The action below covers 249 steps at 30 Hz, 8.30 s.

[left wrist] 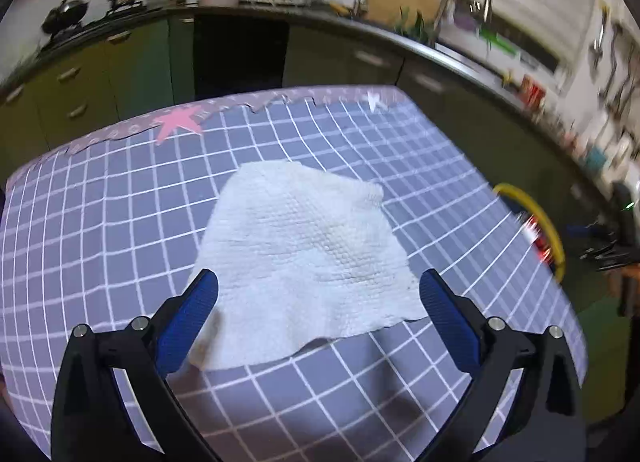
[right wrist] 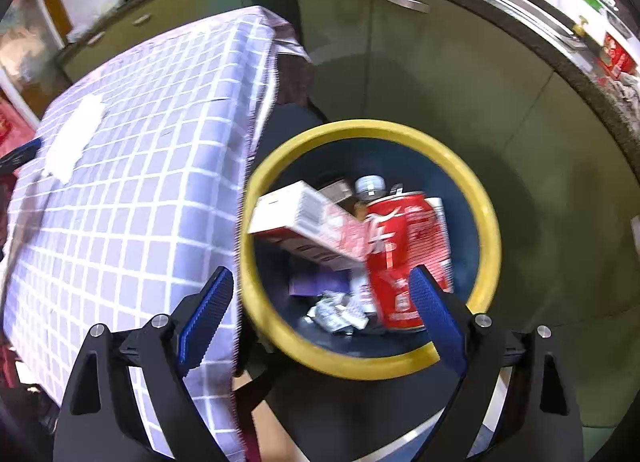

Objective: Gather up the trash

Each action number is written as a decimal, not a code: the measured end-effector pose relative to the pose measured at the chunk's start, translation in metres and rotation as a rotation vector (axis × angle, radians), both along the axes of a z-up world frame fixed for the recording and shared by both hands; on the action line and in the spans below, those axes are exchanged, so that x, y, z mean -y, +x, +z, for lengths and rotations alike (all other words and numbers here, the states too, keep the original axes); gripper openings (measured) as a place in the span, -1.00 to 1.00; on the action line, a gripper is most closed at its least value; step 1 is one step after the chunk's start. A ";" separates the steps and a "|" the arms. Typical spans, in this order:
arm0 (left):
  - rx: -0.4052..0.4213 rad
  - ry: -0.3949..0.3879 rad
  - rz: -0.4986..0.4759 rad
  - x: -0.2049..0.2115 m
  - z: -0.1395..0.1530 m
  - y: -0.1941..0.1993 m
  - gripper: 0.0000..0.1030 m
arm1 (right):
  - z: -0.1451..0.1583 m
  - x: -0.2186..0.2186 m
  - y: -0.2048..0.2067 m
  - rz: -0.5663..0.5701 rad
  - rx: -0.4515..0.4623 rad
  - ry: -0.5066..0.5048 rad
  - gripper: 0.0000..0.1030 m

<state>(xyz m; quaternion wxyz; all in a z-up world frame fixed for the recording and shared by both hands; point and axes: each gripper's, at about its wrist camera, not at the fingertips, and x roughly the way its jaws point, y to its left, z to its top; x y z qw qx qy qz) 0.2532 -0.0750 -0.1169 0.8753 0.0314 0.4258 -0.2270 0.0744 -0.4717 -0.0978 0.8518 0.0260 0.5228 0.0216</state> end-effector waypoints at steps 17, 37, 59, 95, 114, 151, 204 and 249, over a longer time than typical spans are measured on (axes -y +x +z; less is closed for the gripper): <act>-0.127 0.048 0.020 0.029 -0.026 0.038 0.87 | 0.000 -0.019 -0.009 0.064 0.008 0.027 0.72; -0.117 0.079 0.058 0.018 -0.022 0.046 -0.90 | 0.003 -0.036 -0.015 0.107 0.011 0.041 0.73; 0.103 0.083 0.015 0.013 0.076 -0.006 -0.93 | 0.013 -0.039 -0.022 0.108 0.047 0.062 0.73; 0.243 0.064 -0.524 0.269 0.187 -0.076 -0.92 | 0.025 0.069 -0.118 -0.138 0.152 0.140 0.74; 0.059 0.097 -0.626 0.411 0.059 -0.036 -0.75 | 0.002 0.106 -0.150 -0.219 0.128 0.184 0.74; 0.276 -0.038 0.114 0.050 0.146 -0.165 0.87 | 0.052 0.015 -0.174 -0.161 0.286 0.083 0.82; 0.439 -0.001 0.392 -0.063 0.138 -0.304 0.87 | 0.125 -0.113 -0.222 -0.038 0.560 -0.028 0.91; 0.426 0.001 0.359 -0.058 0.136 -0.301 0.87 | 0.116 -0.114 -0.215 -0.029 0.537 -0.023 0.91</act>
